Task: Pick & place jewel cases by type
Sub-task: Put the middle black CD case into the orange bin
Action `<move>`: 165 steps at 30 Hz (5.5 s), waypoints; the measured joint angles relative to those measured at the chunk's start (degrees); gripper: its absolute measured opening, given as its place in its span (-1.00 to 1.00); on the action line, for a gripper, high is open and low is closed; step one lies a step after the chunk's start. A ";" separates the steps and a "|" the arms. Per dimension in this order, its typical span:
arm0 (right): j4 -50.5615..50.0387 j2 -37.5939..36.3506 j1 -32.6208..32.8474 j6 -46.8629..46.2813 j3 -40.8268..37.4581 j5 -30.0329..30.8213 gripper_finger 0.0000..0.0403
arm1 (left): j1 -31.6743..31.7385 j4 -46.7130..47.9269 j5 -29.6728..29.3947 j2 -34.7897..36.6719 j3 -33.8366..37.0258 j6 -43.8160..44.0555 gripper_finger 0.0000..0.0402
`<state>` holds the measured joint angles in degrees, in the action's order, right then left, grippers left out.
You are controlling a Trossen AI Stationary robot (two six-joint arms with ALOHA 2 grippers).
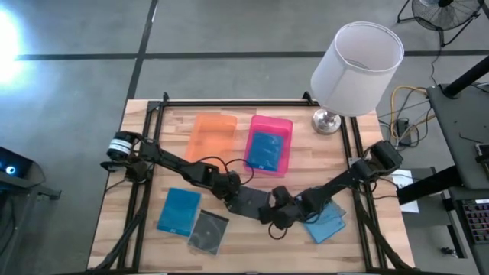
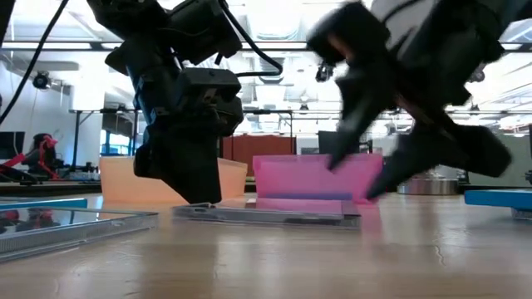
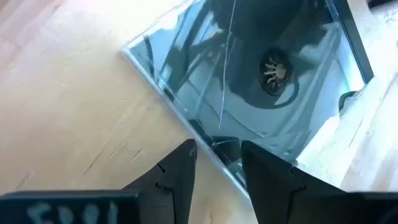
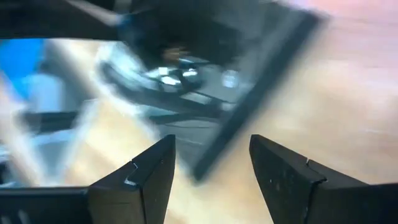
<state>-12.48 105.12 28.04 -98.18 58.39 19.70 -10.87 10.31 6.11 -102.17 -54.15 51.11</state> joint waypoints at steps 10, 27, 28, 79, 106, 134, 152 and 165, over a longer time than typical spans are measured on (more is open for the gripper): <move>-5.32 1.45 -3.55 -4.95 -0.97 1.28 0.00 | 0.00 0.39 0.03 -0.02 0.00 0.02 -0.42; 2.88 7.30 -4.90 15.45 0.17 -2.34 0.00 | -0.66 0.69 0.71 0.00 0.12 1.31 -0.42; 3.09 7.34 -4.92 15.91 0.28 -2.67 0.00 | -0.68 0.71 0.83 0.00 0.17 1.31 -0.42; 19.56 0.74 -4.57 31.74 5.81 -0.87 0.00 | -1.62 8.05 -0.46 7.19 0.11 -4.20 -0.42; -1.21 3.77 -10.91 18.17 12.15 -4.85 0.00 | -5.44 33.81 -14.22 17.53 5.93 1.40 -0.42; 4.56 18.36 -14.29 10.51 20.04 -15.91 0.00 | -4.57 25.37 -11.44 15.37 13.38 -0.22 -0.42; 11.06 17.10 -14.13 16.07 19.52 -14.38 0.00 | -4.48 14.30 -10.27 15.41 18.97 1.13 -0.42; 16.20 9.97 -13.41 23.16 20.19 -8.67 0.00 | -4.47 13.42 -9.72 15.29 18.63 1.95 -0.42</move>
<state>3.72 115.09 14.63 -75.03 78.58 11.03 -15.34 23.72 -3.62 -86.88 -35.52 53.07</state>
